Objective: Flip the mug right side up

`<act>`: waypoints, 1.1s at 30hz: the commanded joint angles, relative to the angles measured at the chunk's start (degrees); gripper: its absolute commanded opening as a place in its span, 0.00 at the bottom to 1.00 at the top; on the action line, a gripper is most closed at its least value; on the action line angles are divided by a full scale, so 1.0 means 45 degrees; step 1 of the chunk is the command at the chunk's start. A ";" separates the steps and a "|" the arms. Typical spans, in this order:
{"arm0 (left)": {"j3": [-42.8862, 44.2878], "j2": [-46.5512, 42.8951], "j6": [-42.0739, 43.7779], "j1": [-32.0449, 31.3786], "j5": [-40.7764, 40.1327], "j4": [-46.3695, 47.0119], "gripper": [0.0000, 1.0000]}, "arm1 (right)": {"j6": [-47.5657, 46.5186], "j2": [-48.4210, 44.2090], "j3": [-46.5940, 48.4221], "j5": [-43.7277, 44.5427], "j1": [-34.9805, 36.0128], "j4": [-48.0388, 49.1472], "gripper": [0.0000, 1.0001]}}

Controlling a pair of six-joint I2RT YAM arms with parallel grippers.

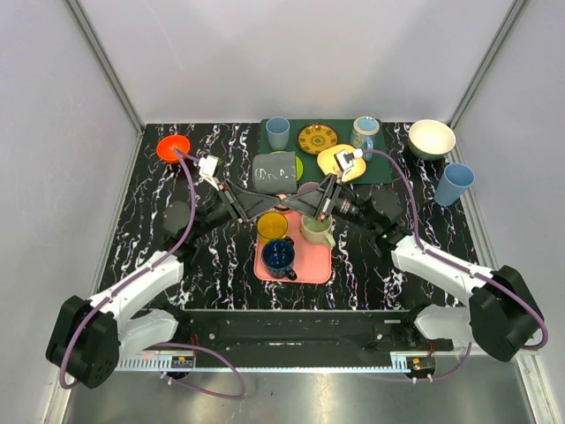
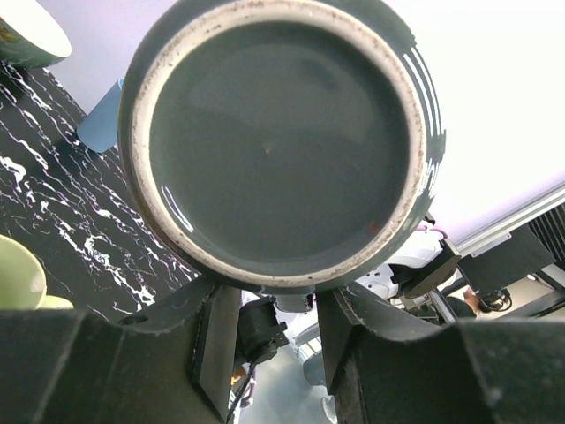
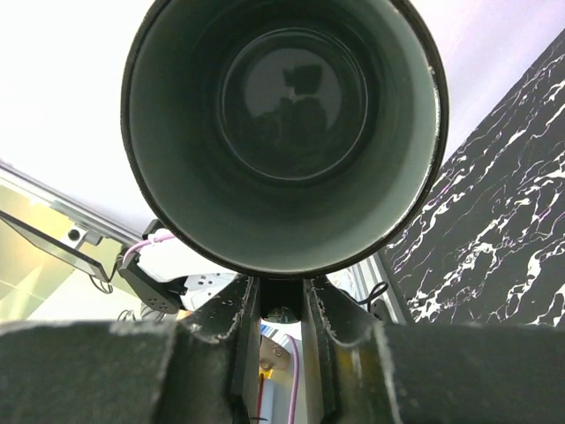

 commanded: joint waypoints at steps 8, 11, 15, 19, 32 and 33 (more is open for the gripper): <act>0.1132 0.0770 -0.0879 -0.0533 -0.0254 0.3872 0.09 | 0.0024 0.0163 0.0133 -0.1558 0.0189 0.0869 0.00; 0.1112 0.1102 -0.1446 -0.0533 0.0078 0.5005 0.00 | 0.0493 0.0398 0.0035 -0.1890 0.0189 0.1533 0.00; 0.0801 0.1164 -0.2072 -0.0533 0.0334 0.6354 0.00 | 0.0514 0.0302 -0.0024 -0.2318 0.0208 0.1613 0.00; 0.0156 -0.0416 0.0144 -0.0513 -0.0642 0.3318 0.00 | -0.0905 -0.0593 0.0463 -0.2438 0.0208 -0.0854 0.16; 0.2456 -0.4464 0.6694 -0.0494 -0.9042 -1.1142 0.00 | -0.6671 -0.3253 0.2709 0.4478 0.0208 -1.2949 0.71; 0.2905 -0.4076 0.7084 -0.0474 -0.9990 -1.2305 0.00 | -0.6925 -0.3311 0.3039 0.5501 0.0208 -1.4659 0.72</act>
